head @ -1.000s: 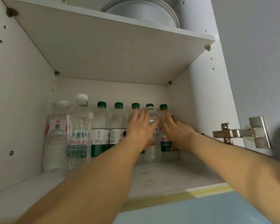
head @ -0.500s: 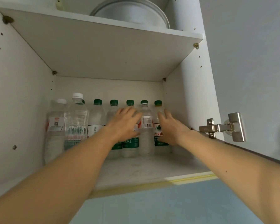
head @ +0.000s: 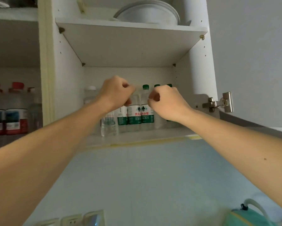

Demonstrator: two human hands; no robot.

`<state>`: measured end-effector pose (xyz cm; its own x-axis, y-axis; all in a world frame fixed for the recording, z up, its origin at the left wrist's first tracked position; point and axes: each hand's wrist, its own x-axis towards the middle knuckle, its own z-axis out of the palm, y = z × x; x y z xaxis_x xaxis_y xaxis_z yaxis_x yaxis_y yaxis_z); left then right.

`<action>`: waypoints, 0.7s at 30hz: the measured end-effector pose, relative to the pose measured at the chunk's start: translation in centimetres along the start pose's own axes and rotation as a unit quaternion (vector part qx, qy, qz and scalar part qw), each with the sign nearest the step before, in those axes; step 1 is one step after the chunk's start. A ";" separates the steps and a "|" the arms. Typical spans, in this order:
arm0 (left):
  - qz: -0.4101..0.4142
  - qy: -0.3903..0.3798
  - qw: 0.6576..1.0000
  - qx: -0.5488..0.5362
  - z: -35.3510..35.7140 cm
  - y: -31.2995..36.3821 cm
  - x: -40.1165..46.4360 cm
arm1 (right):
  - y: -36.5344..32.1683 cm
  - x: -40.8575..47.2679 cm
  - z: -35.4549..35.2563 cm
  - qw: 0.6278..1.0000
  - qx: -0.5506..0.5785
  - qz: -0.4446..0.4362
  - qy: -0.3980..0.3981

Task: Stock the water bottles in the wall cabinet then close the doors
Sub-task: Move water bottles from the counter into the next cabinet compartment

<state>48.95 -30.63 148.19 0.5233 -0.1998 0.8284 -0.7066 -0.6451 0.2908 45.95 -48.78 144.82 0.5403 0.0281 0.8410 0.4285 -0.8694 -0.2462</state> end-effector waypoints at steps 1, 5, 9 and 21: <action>-0.007 0.001 1.000 -0.019 -0.9 0.0 -1.7 | -1.3 -1.2 0.1 1.000 0.026 -0.002 0.007; -0.047 0.005 0.994 -0.100 -3.2 -1.4 -9.3 | -5.3 -7.1 1.4 0.994 0.108 0.005 0.018; -0.058 0.029 0.989 -0.131 -3.9 -4.4 -17.8 | -7.5 -14.6 4.6 0.978 0.195 0.058 -0.036; -0.295 -0.099 0.946 -0.089 1.3 -15.2 -42.7 | -6.3 -37.0 17.0 0.898 0.232 0.244 -0.283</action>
<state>37.97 -13.28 107.76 0.9183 0.0103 0.3957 -0.3238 -0.5558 0.7657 35.59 -35.90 107.08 0.9711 0.0600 0.2310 0.2251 -0.5516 -0.8031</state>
